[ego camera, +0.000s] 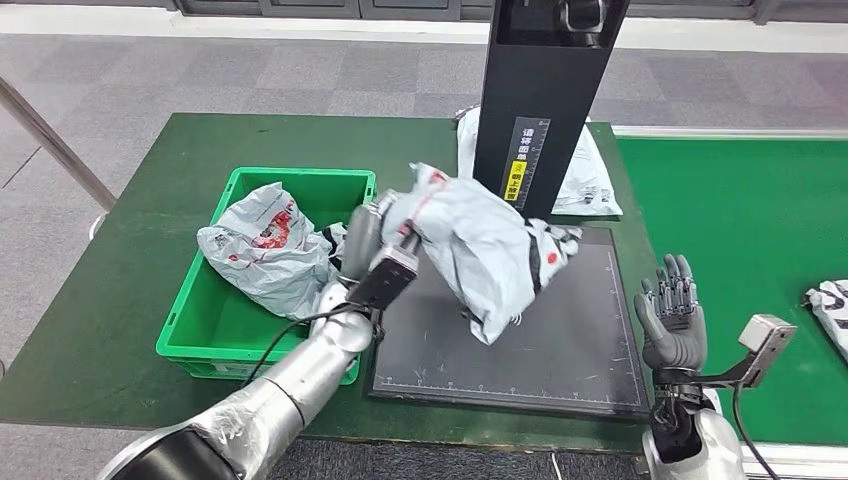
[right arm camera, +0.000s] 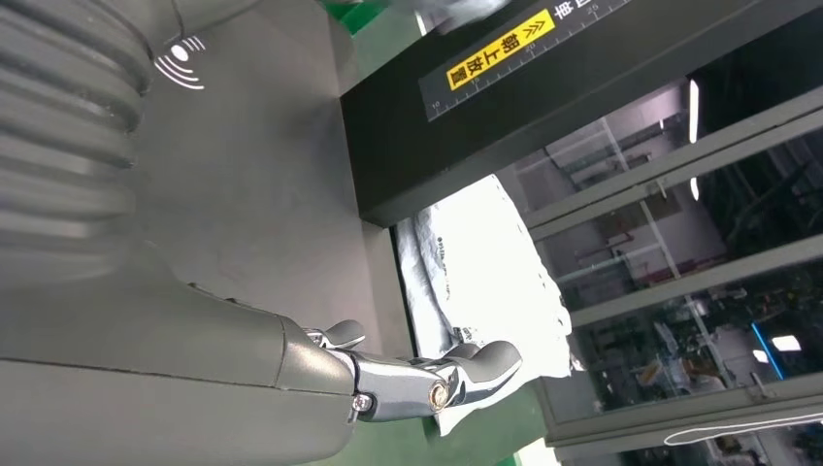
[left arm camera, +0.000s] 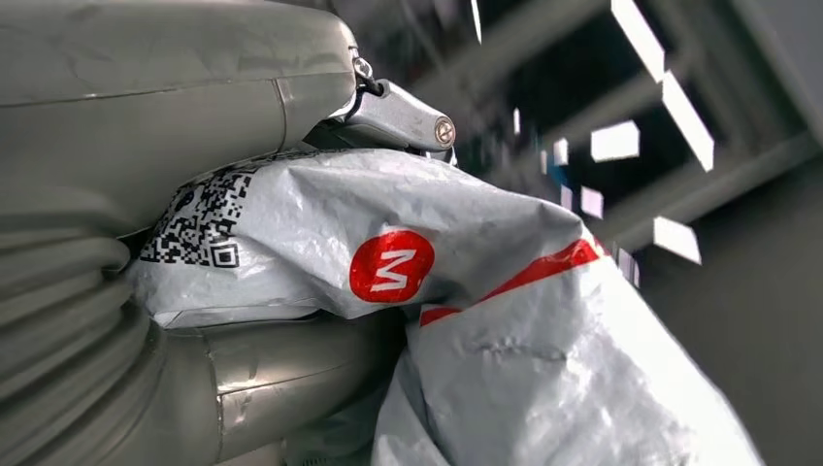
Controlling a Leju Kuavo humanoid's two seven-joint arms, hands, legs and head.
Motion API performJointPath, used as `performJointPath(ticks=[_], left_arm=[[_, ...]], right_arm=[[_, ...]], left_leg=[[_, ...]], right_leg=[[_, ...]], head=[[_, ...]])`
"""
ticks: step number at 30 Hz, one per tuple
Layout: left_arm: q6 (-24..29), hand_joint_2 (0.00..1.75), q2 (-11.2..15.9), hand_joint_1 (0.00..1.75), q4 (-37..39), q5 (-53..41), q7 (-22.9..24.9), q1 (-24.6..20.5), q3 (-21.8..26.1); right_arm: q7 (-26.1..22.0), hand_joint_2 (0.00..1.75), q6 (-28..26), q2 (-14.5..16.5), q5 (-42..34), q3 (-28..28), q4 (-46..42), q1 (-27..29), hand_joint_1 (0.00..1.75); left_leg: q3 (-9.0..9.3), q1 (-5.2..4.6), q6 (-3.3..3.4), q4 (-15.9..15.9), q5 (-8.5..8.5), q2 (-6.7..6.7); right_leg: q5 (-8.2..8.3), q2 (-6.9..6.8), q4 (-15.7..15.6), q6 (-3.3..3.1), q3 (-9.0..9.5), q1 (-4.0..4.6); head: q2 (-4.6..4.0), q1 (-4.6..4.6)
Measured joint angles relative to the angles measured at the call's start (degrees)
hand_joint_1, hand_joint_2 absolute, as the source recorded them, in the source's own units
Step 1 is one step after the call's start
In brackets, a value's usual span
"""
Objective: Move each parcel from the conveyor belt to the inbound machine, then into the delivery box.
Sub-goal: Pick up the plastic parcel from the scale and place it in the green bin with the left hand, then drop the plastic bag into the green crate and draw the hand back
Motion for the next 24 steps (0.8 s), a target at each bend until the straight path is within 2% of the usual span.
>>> performJointPath(ticks=[3, 6, 8, 12, 16, 17, 20, 21, 24], left_arm=[[0.99, 1.75, 2.58, 1.75, -4.62, -7.99, -0.08, -0.25, 6.65], [1.2, 1.75, 4.61, 1.75, -8.22, -18.23, -0.09, -0.25, 16.76], [1.21, 1.75, 5.93, 1.75, -9.75, -21.69, -0.1, -0.25, 23.56], [1.31, 1.75, 8.18, 1.75, -11.02, -27.0, -0.1, -0.3, 34.27], [1.3, 1.75, 9.49, 1.75, -11.29, -40.69, -0.19, -0.78, 45.54], [1.3, 1.75, 9.73, 1.69, -11.23, -43.02, -0.21, -0.92, 48.34], [1.31, 1.75, 10.57, 0.39, -10.15, -49.31, 0.62, -1.43, 55.47], [1.31, 1.75, 10.91, 0.01, -9.29, -51.63, 1.33, -1.63, 57.38], [1.16, 1.75, 11.96, 0.0, -5.7, -56.0, 3.34, -1.88, 60.96]], right_arm=[[-0.24, 1.75, 0.82, 0.0, -0.28, -0.29, 0.1, 0.09, 0.0], [-0.42, 1.75, 1.4, -0.01, -0.62, -0.78, 0.39, -0.16, 0.0], [-0.44, 1.75, 1.5, -0.02, -0.81, -0.96, 0.57, -0.36, 0.0], [-0.45, 1.75, 1.45, -0.13, -1.12, -1.03, 0.9, -0.73, 0.0], [-0.41, 1.75, 1.33, -0.13, -1.38, -1.03, 0.93, -0.92, 0.0], [-0.37, 1.75, 1.29, -0.13, -1.42, -1.03, 0.93, -0.93, 0.0], [-0.04, 1.75, 1.17, -0.13, -1.85, -1.03, 0.95, -1.1, 0.0], [0.08, 1.75, 1.14, -0.13, -2.02, -1.03, 0.97, -1.24, 0.0], [0.31, 1.75, 0.89, -0.18, -2.39, -1.03, 1.16, -1.63, 0.0]], left_leg=[[-0.01, 0.0, -0.05, 0.0, 0.04, 0.0], [0.0, 0.01, -0.08, -0.01, 0.05, 0.07], [0.0, 0.01, -0.09, -0.01, 0.06, 0.16], [-0.03, 0.02, -0.15, -0.01, 0.1, 0.11], [-0.06, 0.02, -0.16, -0.01, 0.11, 0.13], [-0.06, 0.02, -0.16, -0.01, 0.11, 0.15], [-0.06, 0.02, -0.17, -0.01, 0.11, 0.14], [-0.06, 0.01, -0.17, -0.01, 0.11, 0.12], [-0.07, 0.02, -0.17, -0.01, 0.11, 0.1]], right_leg=[[0.0, 0.01, 0.06, -0.01, -0.02, 0.0], [0.01, 0.07, 0.1, -0.03, -0.05, 0.0], [0.03, 0.15, 0.11, -0.06, -0.12, 0.0], [0.02, 0.12, 0.14, -0.1, -0.16, 0.02], [0.02, 0.14, 0.15, -0.11, -0.18, 0.01], [0.02, 0.16, 0.15, -0.11, -0.19, 0.01], [0.02, 0.15, 0.14, -0.11, -0.21, 0.01], [0.02, 0.14, 0.14, -0.12, -0.21, 0.01], [0.02, 0.13, 0.14, -0.12, -0.22, 0.02]], head=[[0.0, 0.0], [0.0, 0.0], [0.0, -0.01], [0.0, 0.0], [0.0, 0.0], [0.0, 0.0], [0.0, 0.0], [0.0, -0.01], [0.0, -0.01]])
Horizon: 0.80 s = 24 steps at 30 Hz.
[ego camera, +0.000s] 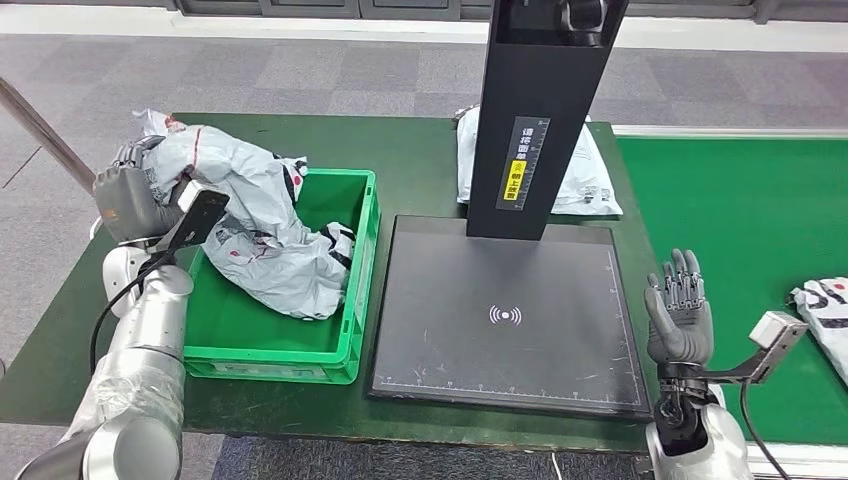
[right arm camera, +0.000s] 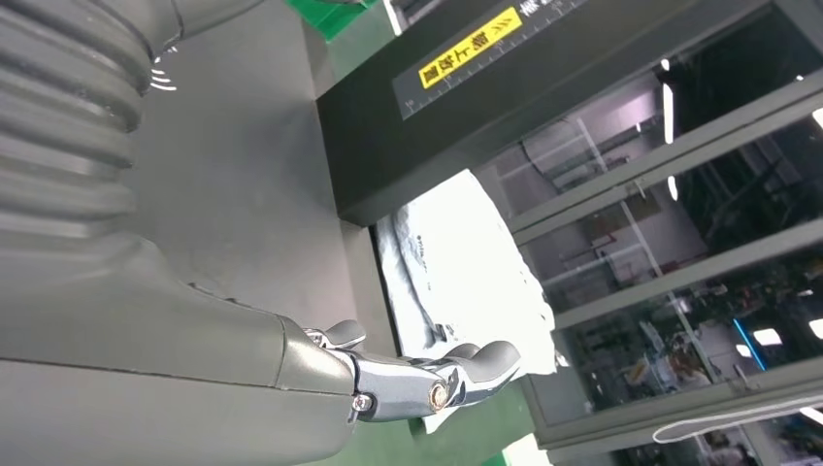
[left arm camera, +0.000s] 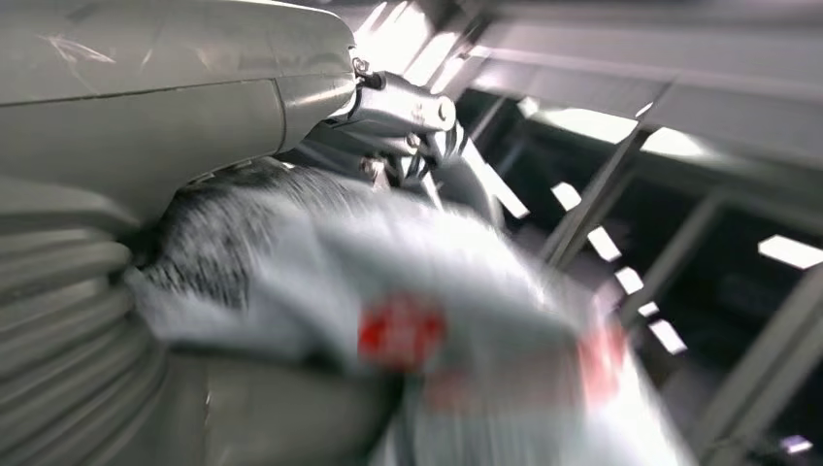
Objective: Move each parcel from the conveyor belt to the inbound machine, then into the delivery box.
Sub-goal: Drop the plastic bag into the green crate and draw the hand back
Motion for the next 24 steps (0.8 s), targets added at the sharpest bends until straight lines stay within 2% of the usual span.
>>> performJointPath(ticks=[3, 8, 12, 17, 22, 24], left_arm=[[-2.09, 1.75, 0.85, 0.0, 4.94, -1.38, -0.15, -0.29, -0.26], [-3.72, 1.75, 1.44, 0.0, 11.57, -1.89, -0.57, -0.31, -4.56], [-4.54, 0.0, 1.77, 0.0, 13.64, 0.05, 0.41, -0.47, -7.92], [-8.1, 0.0, 2.16, 0.0, 14.44, 6.52, -1.17, -0.43, -13.9], [-12.71, 0.0, 2.66, 0.0, 9.8, 27.19, -3.52, 1.57, -20.96], [-14.3, 0.87, 3.28, 0.0, 6.05, 36.51, -3.69, 2.83, -24.95]], right_arm=[[0.24, 1.75, -0.12, -0.11, -0.12, 0.0, 0.04, -0.13, 0.0], [0.4, 1.75, -0.14, -0.38, -0.15, 0.0, 0.06, -0.53, 0.0], [0.47, 1.75, -0.18, -0.44, -0.2, 0.0, 0.08, -0.77, 0.0], [0.47, 1.75, -0.23, -0.54, -0.22, 0.0, 0.08, -0.75, 0.0], [0.46, 1.75, -0.26, -0.73, -0.61, 0.0, 0.08, -0.36, 0.0], [0.43, 1.75, -0.23, -0.74, -0.82, 0.0, 0.08, -0.08, 0.0]], left_leg=[[0.0, -0.01, 0.0, 0.0, 0.0, -0.03], [-0.03, -0.02, 0.0, 0.01, 0.01, -0.09], [0.01, -0.05, 0.0, 0.01, 0.0, -0.04], [0.02, -0.03, -0.02, 0.0, 0.01, -0.08], [0.0, -0.01, -0.03, 0.0, 0.02, -0.06], [-0.01, -0.01, -0.03, 0.0, 0.02, -0.06]], right_leg=[[0.0, -0.03, 0.0, 0.0, 0.01, -0.02], [0.0, -0.1, 0.0, 0.0, 0.04, -0.03], [0.02, -0.05, -0.02, 0.0, 0.04, -0.05], [0.02, -0.09, 0.01, -0.01, 0.05, -0.02], [0.02, -0.08, 0.02, -0.01, 0.03, -0.01], [0.02, -0.08, 0.02, -0.01, 0.02, -0.01]], head=[[0.0, 0.0], [0.0, 0.02], [0.0, 0.0], [0.0, 0.01], [0.0, 0.02], [0.0, 0.02]])
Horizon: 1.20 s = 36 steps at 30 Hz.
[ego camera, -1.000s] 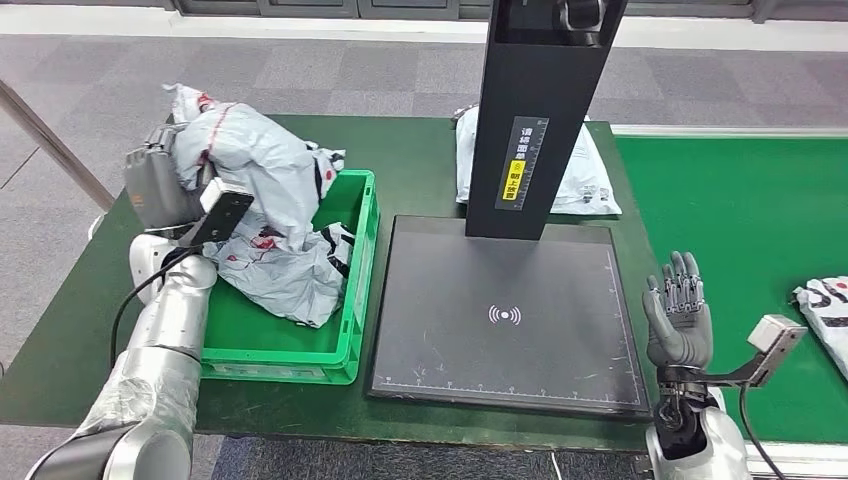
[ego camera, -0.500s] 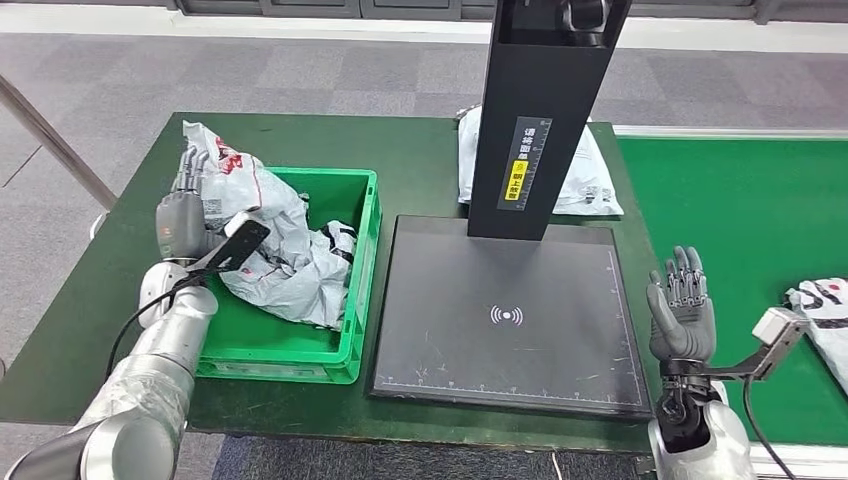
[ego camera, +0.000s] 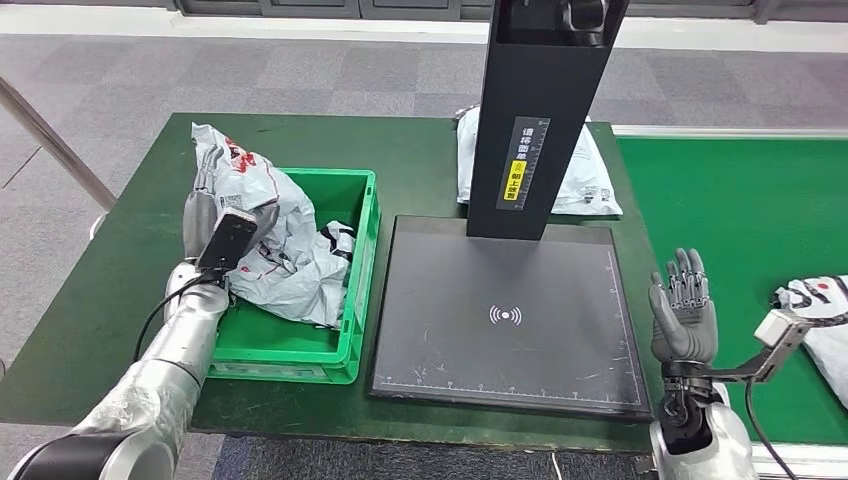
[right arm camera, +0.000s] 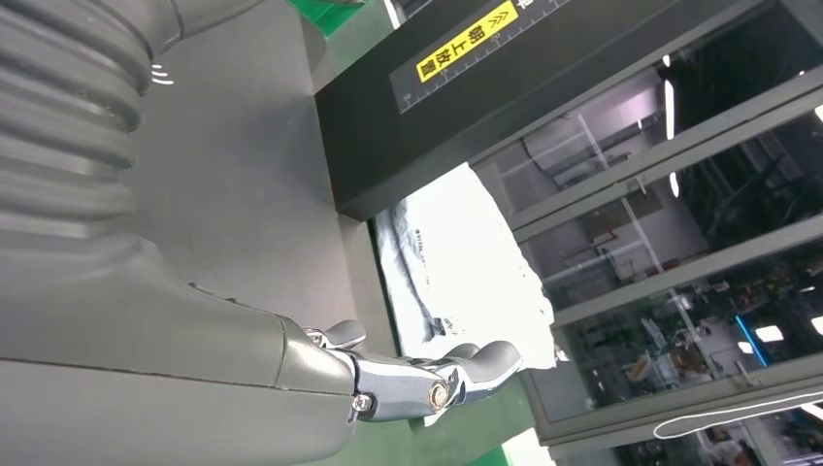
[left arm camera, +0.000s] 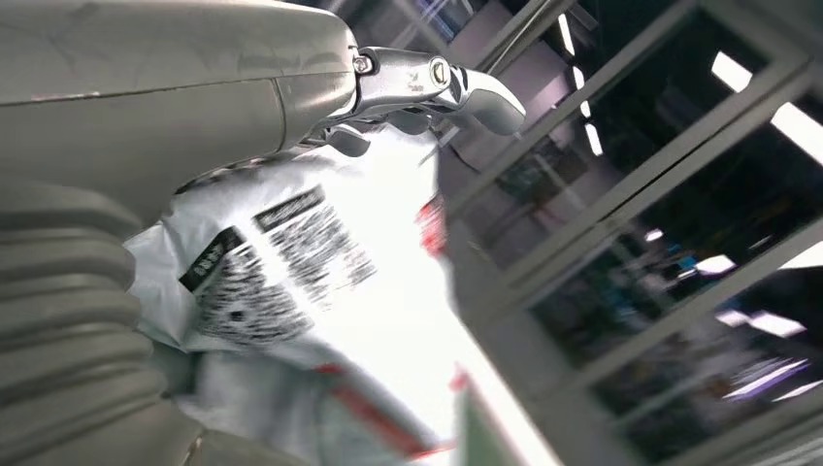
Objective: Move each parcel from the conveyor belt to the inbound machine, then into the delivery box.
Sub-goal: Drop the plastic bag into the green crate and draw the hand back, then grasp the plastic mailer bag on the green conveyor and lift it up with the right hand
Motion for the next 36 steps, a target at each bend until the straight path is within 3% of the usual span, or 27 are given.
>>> performJointPath(ticks=[2, 7, 14, 17, 22, 27, 31, 36], left_arm=[[-2.0, 1.75, 0.84, 0.0, -4.17, 8.55, -0.14, 0.98, -4.08], [-9.07, 1.75, 1.66, 0.0, -13.13, 21.7, -0.23, 2.29, -10.97], [-13.17, 1.75, 1.09, 0.0, -18.3, 25.94, -0.23, 2.64, -14.33], [-16.69, 1.75, 0.01, 0.0, -19.61, 28.24, -0.23, 2.61, -15.28], [-18.11, 1.75, -1.98, 0.0, -20.12, 28.38, -0.22, 2.53, -16.97], [-20.19, 1.75, -4.8, 0.0, -19.08, 27.84, 0.74, 2.13, -19.92], [-21.38, 1.75, -8.62, 0.0, -15.85, 29.06, 1.6, 1.47, -23.13], [-18.64, 1.75, -13.17, 0.0, -7.53, 30.93, 2.27, 0.19, -28.1]], right_arm=[[-0.08, 1.75, 0.16, -0.01, -0.21, 0.0, 0.0, 0.21, 0.0], [-0.14, 1.75, 0.84, -0.02, -0.48, 0.0, 0.0, 0.26, 0.0], [-0.13, 1.75, 0.89, -0.02, -0.46, 0.0, 0.0, 0.24, 0.0], [-0.11, 1.75, 0.9, -0.02, -0.34, 0.0, 0.0, 0.23, 0.0], [-0.17, 1.75, 0.85, 0.05, 0.08, 0.0, 0.0, 0.27, 0.0], [-0.72, 1.75, -0.73, 0.51, 3.0, 0.11, -0.01, 0.31, 0.0], [-2.04, 1.75, -3.19, 0.93, 6.69, 1.27, 0.9, -1.12, 0.0], [-5.16, 1.75, -6.49, 1.02, 12.6, 4.49, 4.16, -3.57, 0.0]], left_leg=[[-0.01, 0.0, 0.0, 0.0, 0.0, -0.01], [-0.03, 0.0, 0.01, 0.0, 0.0, -0.1], [-0.02, -0.01, 0.01, 0.01, 0.0, 0.02], [-0.02, -0.01, 0.0, 0.01, 0.01, -0.01], [-0.03, -0.01, 0.0, 0.01, 0.01, -0.02], [-0.05, -0.02, 0.01, 0.02, 0.01, -0.07], [-0.06, -0.02, 0.01, 0.02, 0.01, -0.1], [-0.06, -0.03, 0.01, 0.03, 0.01, -0.09]], right_leg=[[0.0, 0.0, 0.0, 0.0, -0.01, 0.0], [0.0, -0.07, -0.02, 0.0, 0.0, 0.0], [0.05, 0.01, -0.02, -0.03, -0.06, -0.01], [0.05, -0.02, -0.02, -0.03, -0.05, -0.01], [0.05, -0.02, -0.01, -0.03, -0.04, -0.01], [0.05, -0.06, -0.02, -0.03, -0.04, -0.01], [0.06, -0.08, -0.03, -0.02, -0.01, -0.02], [0.08, -0.06, -0.04, 0.0, -0.01, -0.03]], head=[[0.0, -0.02], [0.0, -0.02], [0.0, -0.02], [0.0, -0.02], [0.0, -0.01], [0.0, -0.01], [0.0, -0.01], [0.0, -0.01]])
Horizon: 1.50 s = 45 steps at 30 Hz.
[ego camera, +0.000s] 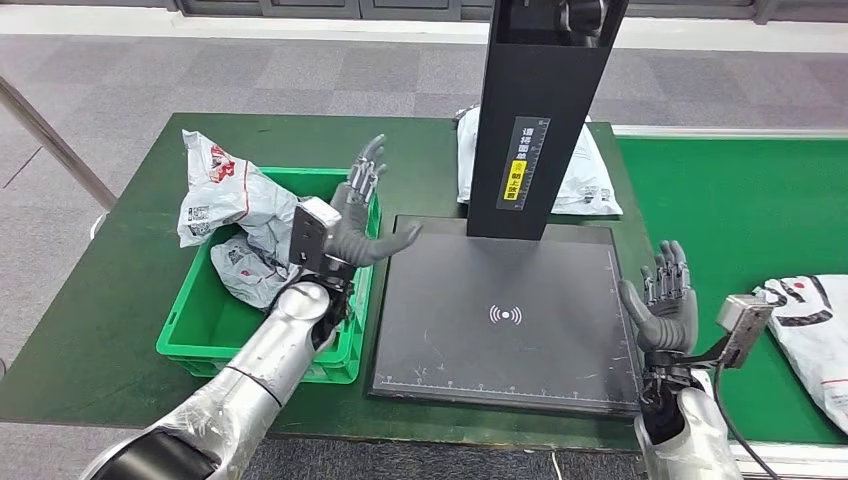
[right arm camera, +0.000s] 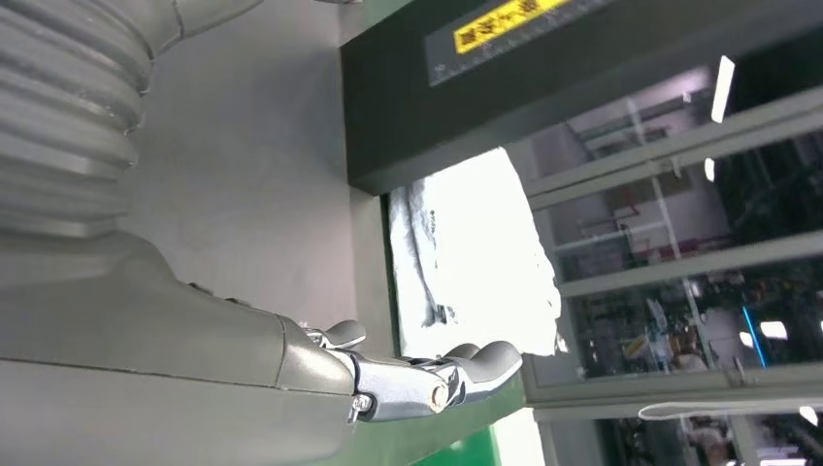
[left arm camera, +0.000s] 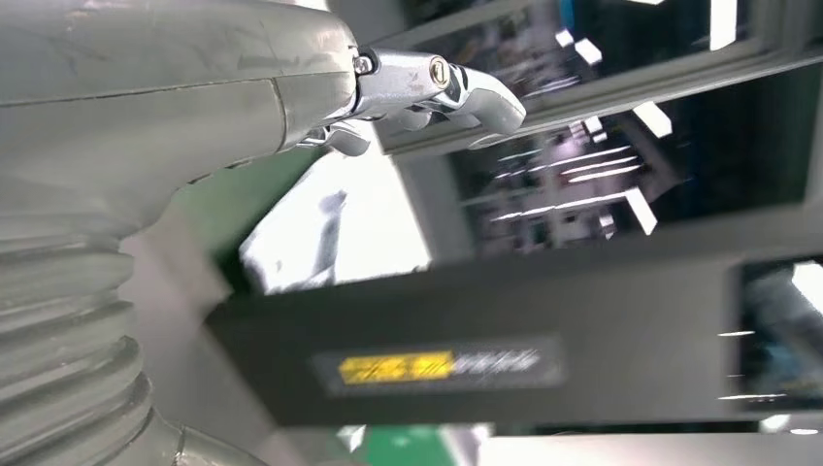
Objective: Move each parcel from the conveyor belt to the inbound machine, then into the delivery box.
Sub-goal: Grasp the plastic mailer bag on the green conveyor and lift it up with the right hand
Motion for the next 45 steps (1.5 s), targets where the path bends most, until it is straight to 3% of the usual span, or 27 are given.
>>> performJointPath(ticks=[6, 16, 26, 29, 33, 39, 45], left_arm=[[6.06, 1.75, -3.33, 0.0, 8.55, 0.03, -0.89, -0.57, -4.41], [7.93, 1.75, -4.87, 0.0, 13.67, -0.03, -1.25, -1.35, -6.72], [14.31, 1.75, -6.99, 0.0, 15.67, 8.6, -0.39, 0.43, -14.57], [17.87, 1.75, -7.18, 0.0, 16.03, 11.45, -0.58, 0.82, -17.91], [20.71, 1.75, -7.19, 0.0, 16.55, 14.01, -1.77, 1.57, -21.26], [21.58, 1.75, -7.19, 0.0, 16.75, 14.29, -2.17, 1.93, -21.91], [18.75, 1.75, -7.21, 0.0, 17.1, 15.25, -2.44, 2.66, -22.35]], right_arm=[[-3.2, 1.75, -3.0, 0.17, 7.42, 5.13, 3.98, -2.84, 0.0], [-3.96, 1.75, -4.77, 0.63, 8.96, 7.27, 6.97, -4.38, 0.0], [-4.64, 1.75, -12.15, 2.29, 12.31, 7.31, 7.63, -4.12, 0.0], [-4.35, 1.75, -17.12, 2.27, 13.66, 7.31, 7.64, -3.62, 0.0], [-3.47, 1.75, -22.93, 0.85, 16.14, 6.94, 8.1, -2.67, 0.0], [-3.08, 1.75, -24.67, -0.61, 17.53, 6.22, 9.17, -2.58, 0.0], [-1.48, 1.75, -32.38, -4.36, 22.74, 3.43, 13.93, -3.08, 0.0]], left_leg=[[0.0, 0.02, 0.0, -0.01, 0.0, 0.01], [-0.04, 0.01, 0.0, -0.02, 0.0, -0.03], [-0.05, 0.01, 0.0, -0.02, 0.0, -0.06], [-0.04, 0.01, 0.0, -0.02, 0.0, -0.06], [-0.05, 0.0, 0.0, -0.01, -0.01, -0.05], [-0.06, -0.02, 0.01, -0.01, -0.01, -0.05], [-0.06, -0.03, 0.03, -0.01, -0.01, -0.09]], right_leg=[[-0.01, 0.01, 0.02, -0.01, -0.03, 0.02], [-0.01, -0.02, 0.03, -0.02, -0.02, 0.01], [-0.02, -0.03, 0.01, -0.01, -0.04, 0.01], [-0.02, -0.04, 0.0, -0.01, -0.05, 0.01], [-0.02, -0.03, -0.01, -0.01, -0.06, 0.0], [-0.02, -0.03, -0.02, 0.0, -0.05, -0.01], [-0.02, -0.09, -0.03, 0.0, -0.06, -0.02]], head=[[0.0, -0.01], [0.0, -0.01], [0.0, -0.01], [0.0, -0.01], [0.0, -0.01], [0.0, -0.01], [0.0, -0.01]])
